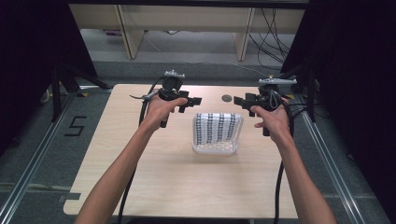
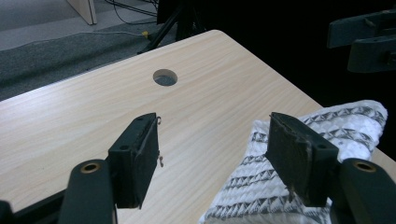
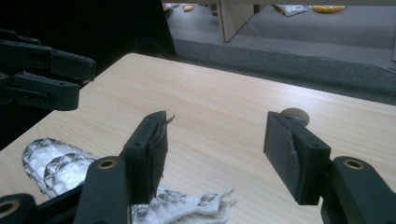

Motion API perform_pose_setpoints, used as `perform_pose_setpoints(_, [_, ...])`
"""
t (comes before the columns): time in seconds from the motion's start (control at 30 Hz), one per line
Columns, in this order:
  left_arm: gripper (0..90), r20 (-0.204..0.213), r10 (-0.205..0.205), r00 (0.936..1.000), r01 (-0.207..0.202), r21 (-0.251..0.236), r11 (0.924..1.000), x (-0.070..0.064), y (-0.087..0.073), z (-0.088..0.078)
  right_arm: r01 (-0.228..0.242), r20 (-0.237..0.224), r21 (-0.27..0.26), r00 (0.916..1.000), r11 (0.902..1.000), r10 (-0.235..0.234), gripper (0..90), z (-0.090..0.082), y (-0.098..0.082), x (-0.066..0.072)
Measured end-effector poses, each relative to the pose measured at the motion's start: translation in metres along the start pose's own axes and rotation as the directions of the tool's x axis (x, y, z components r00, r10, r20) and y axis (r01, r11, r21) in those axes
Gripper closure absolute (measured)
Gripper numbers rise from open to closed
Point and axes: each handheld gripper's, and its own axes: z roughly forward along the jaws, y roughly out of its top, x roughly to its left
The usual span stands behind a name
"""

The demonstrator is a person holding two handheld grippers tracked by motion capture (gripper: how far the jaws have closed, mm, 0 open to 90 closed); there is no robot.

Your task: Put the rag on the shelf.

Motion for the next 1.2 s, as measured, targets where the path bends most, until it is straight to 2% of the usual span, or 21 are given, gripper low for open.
perform_pose_setpoints(0.07, [32.8, 0.009, 0.003, 1.0000, -0.003, -0.001, 1.0000, -0.001, -0.002, -0.003, 0.011, -0.013, 0.005, 0.9998, 0.9999, -0.011, 40.6, -0.001, -0.001, 0.000])
perform_pose_setpoints(0.1, [32.3, 0.018, -0.005, 0.9998, 0.005, -0.015, 0.9999, -0.002, -0.003, -0.005, -0.008, -0.010, 0.007, 0.9999, 0.9999, 0.008, 40.6, -0.003, -0.002, 0.001])
perform_pose_setpoints(0.13, [32.1, 0.025, -0.004, 0.9997, 0.004, -0.016, 0.9999, -0.001, -0.003, -0.006, 0.020, -0.012, -0.007, 0.9997, 0.9998, -0.020, 40.6, -0.003, -0.003, 0.000])
perform_pose_setpoints(0.17, [31.8, 0.021, -0.001, 0.9998, 0.002, -0.020, 0.9998, -0.002, -0.004, -0.008, -0.008, -0.009, -0.002, 0.9999, 1.0000, 0.008, 40.5, -0.005, -0.004, 0.003])
perform_pose_setpoints(0.23, [31.7, 0.022, 0.007, 0.9997, -0.007, -0.020, 0.9998, -0.002, -0.005, -0.012, 0.014, -0.025, -0.011, 0.9996, 0.9998, -0.014, 40.6, -0.008, -0.006, 0.002])
perform_pose_setpoints(0.3, [31.4, 0.023, 0.011, 0.9997, -0.010, -0.026, 0.9996, -0.003, -0.008, -0.014, 0.033, -0.013, -0.021, 0.9994, 0.9992, -0.034, 40.4, -0.010, -0.007, 0.003])
perform_pose_setpoints(0.4, [30.9, 0.026, 0.022, 0.9994, -0.021, -0.021, 0.9996, -0.005, -0.011, -0.017, 0.021, -0.037, -0.023, 0.9991, 0.9995, -0.022, 40.3, -0.015, -0.010, 0.008])
perform_pose_setpoints(0.43, [30.6, 0.027, 0.027, 0.9993, -0.027, -0.023, 0.9994, -0.006, -0.012, -0.018, 0.033, -0.039, -0.030, 0.9987, 0.9990, -0.034, 40.2, -0.016, -0.010, 0.008])
perform_pose_setpoints(0.5, [30.0, 0.039, 0.021, 0.9990, -0.020, -0.033, 0.9993, -0.007, -0.013, -0.021, 0.021, -0.035, -0.022, 0.9991, 0.9995, -0.021, 39.8, -0.019, -0.010, 0.013])
perform_pose_setpoints(0.57, [29.4, 0.039, 0.027, 0.9989, -0.026, -0.031, 0.9992, -0.008, -0.014, -0.023, 0.066, -0.033, -0.034, 0.9972, 0.9973, -0.067, 39.4, -0.021, -0.010, 0.013])
perform_pose_setpoints(0.63, [28.7, 0.042, 0.036, 0.9984, -0.035, -0.026, 0.9990, -0.010, -0.015, -0.025, 0.076, -0.028, -0.034, 0.9967, 0.9965, -0.077, 39.2, -0.024, -0.009, 0.015])
perform_pose_setpoints(0.67, [28.6, 0.037, 0.037, 0.9986, -0.036, -0.029, 0.9989, -0.011, -0.015, -0.026, 0.062, -0.045, -0.032, 0.9970, 0.9976, -0.063, 39.1, -0.025, -0.010, 0.017])
perform_pose_setpoints(0.83, [28.4, 0.056, 0.050, 0.9972, -0.047, -0.044, 0.9979, -0.015, -0.017, -0.035, 0.068, -0.045, -0.040, 0.9965, 0.9969, -0.070, 38.3, -0.029, -0.013, 0.021])
perform_pose_setpoints(0.9, [28.3, 0.055, 0.048, 0.9973, -0.046, -0.049, 0.9978, -0.016, -0.018, -0.036, 0.050, -0.051, -0.035, 0.9974, 0.9981, -0.052, 38.3, -0.031, -0.014, 0.024])
perform_pose_setpoints(0.93, [28.1, 0.061, 0.056, 0.9966, -0.054, -0.038, 0.9978, -0.018, -0.020, -0.038, 0.085, -0.046, -0.042, 0.9951, 0.9955, -0.087, 38.1, -0.032, -0.016, 0.023])
perform_pose_setpoints(1.0, [27.9, 0.061, 0.060, 0.9964, -0.058, -0.037, 0.9976, -0.019, -0.021, -0.039, 0.069, -0.055, -0.041, 0.9960, 0.9968, -0.071, 38.1, -0.032, -0.017, 0.024])
perform_pose_setpoints(1.03, [27.7, 0.064, 0.062, 0.9960, -0.060, -0.037, 0.9975, -0.021, -0.022, -0.040, 0.090, -0.054, -0.043, 0.9942, 0.9950, -0.093, 37.9, -0.033, -0.017, 0.024])
perform_pose_setpoints(1.07, [27.5, 0.072, 0.065, 0.9953, -0.062, -0.038, 0.9973, -0.021, -0.023, -0.041, 0.065, -0.063, -0.043, 0.9958, 0.9970, -0.067, 37.6, -0.034, -0.018, 0.026])
perform_pose_setpoints(1.1, [27.1, 0.080, 0.066, 0.9946, -0.063, -0.037, 0.9973, -0.023, -0.025, -0.043, 0.083, -0.064, -0.040, 0.9943, 0.9957, -0.086, 37.1, -0.036, -0.019, 0.027])
perform_pose_setpoints(1.17, [26.2, 0.081, 0.081, 0.9934, -0.079, -0.030, 0.9964, -0.026, -0.028, -0.045, 0.078, -0.067, -0.046, 0.9945, 0.9959, -0.081, 36.6, -0.037, -0.021, 0.029])
perform_pose_setpoints(1.2, [25.2, 0.081, 0.081, 0.9934, -0.079, -0.031, 0.9964, -0.027, -0.029, -0.046, 0.091, -0.071, -0.047, 0.9930, 0.9947, -0.094, 35.9, -0.038, -0.021, 0.030])
